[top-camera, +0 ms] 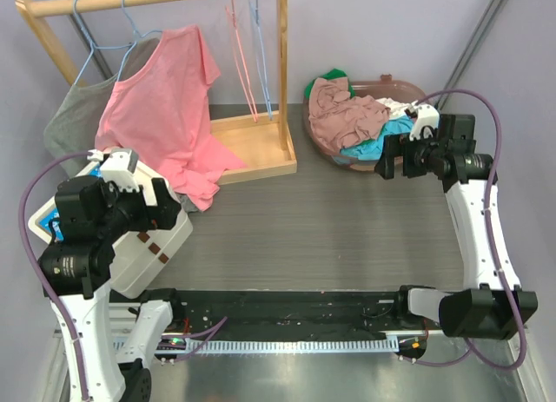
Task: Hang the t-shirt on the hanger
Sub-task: Pick up the T-shirt and place it in the bin.
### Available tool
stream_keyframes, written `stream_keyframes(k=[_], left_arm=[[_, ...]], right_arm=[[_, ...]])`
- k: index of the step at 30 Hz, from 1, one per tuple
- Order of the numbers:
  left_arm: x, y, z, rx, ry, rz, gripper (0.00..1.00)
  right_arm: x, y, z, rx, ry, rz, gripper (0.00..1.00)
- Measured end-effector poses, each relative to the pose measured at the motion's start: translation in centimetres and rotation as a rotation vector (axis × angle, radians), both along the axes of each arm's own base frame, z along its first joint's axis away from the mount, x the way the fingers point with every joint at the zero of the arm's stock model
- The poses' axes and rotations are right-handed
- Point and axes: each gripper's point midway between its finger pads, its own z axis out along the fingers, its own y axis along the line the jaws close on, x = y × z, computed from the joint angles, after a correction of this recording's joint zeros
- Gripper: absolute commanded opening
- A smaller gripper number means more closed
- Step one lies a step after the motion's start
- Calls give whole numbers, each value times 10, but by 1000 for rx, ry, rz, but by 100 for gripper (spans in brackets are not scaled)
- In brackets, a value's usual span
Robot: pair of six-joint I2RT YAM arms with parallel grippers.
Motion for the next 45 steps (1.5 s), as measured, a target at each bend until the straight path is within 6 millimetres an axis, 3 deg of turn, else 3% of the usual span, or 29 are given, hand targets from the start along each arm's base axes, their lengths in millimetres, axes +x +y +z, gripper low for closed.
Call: stream_keyframes(k=[2, 7, 13, 21, 23, 24, 27, 28, 31, 34, 36, 41, 45], left_arm=[[2, 0, 3, -3, -16, 0, 100], [10, -10, 13, -38, -66, -43, 100], [19, -19, 12, -72, -83, -89, 100], [23, -22, 10, -77, -94, -115, 100], [24, -22, 7, -77, -86, -116, 100], [24, -22, 6, -78, -82, -115, 100], [25, -22, 5, -79, -77, -115, 100], [26, -22, 5, -79, -75, -115, 100], [26, -22, 4, -79, -74, -114, 100], [25, -22, 5, -79, -77, -114, 100], [25, -22, 6, -79, -80, -114, 100], [25, -22, 9, -82, -87, -112, 100], [25, -22, 11, -82, -92, -112, 100]], right_arm=[[17, 2, -1, 12, 6, -2, 100], [90, 18, -7, -16, -5, 13, 100], [170, 52, -39, -117, -14, 18, 100], [258, 40, -98, -246, -27, -75, 97], [265, 38, -122, -267, 5, -82, 76], [269, 35, -134, -282, 19, -85, 49], [270, 31, -149, -314, 42, -89, 1], [270, 31, -148, -321, 40, -85, 1], [269, 31, -130, -310, 12, -93, 1], [258, 36, -97, -285, -26, -77, 1], [247, 40, -58, -257, -80, -63, 1], [213, 43, 80, -184, -335, -60, 1], [182, 45, 168, -124, -513, -61, 1]])
